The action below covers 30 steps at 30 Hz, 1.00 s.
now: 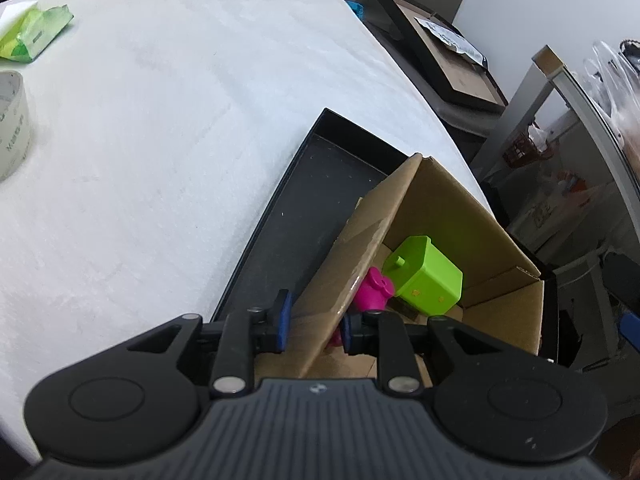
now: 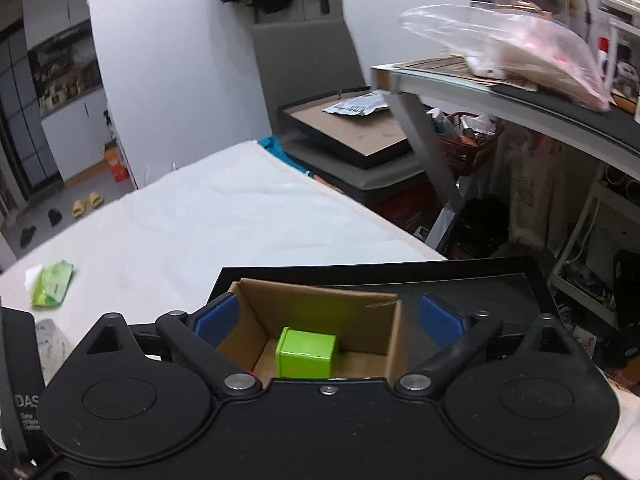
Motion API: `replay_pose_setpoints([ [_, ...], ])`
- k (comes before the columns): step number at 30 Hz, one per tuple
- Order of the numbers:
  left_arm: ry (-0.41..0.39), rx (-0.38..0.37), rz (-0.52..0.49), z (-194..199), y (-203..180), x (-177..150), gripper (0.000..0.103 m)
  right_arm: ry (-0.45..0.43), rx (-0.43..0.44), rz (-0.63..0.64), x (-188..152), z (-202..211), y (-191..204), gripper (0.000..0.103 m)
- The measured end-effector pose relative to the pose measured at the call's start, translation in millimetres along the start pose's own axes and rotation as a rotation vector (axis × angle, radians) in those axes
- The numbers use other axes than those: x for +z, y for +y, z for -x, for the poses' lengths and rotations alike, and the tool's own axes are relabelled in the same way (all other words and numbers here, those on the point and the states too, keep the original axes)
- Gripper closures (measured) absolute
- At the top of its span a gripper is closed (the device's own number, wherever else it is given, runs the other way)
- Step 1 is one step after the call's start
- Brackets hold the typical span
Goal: Organize rigid objects
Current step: 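Carry the pink figure into the box with the right gripper and release, then move the right gripper to the white charger plug and grasp it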
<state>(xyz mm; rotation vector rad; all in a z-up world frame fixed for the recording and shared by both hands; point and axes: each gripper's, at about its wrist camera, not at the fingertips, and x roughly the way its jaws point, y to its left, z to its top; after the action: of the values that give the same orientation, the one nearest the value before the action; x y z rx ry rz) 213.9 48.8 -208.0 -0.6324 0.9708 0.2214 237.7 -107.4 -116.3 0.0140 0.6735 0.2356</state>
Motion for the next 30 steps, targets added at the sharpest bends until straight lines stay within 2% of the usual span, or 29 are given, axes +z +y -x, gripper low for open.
replay_pose_setpoints([
  [5,0.019,0.027,-0.063,3.7,-7.1,4.0,0.078,-0.012,-0.003,-0.016,-3.8,10.7,-21.1,0.005],
  [12,0.037,0.081,-0.142,8.0,-20.0,0.7,0.063,-0.018,0.005,-0.093,-17.4,17.4,-52.1,0.003],
  [15,0.048,0.1,-0.182,7.9,-28.7,-4.6,0.06,-0.03,-0.004,-0.142,-28.2,17.7,-63.3,0.003],
  [24,0.064,0.192,-0.252,5.7,-53.5,-7.9,0.054,0.012,-0.116,-0.235,-53.2,8.1,-90.1,0.003],
  [30,0.102,0.227,-0.261,2.5,-62.5,-9.0,0.05,0.018,-0.132,-0.293,-58.6,2.6,-103.7,0.002],
])
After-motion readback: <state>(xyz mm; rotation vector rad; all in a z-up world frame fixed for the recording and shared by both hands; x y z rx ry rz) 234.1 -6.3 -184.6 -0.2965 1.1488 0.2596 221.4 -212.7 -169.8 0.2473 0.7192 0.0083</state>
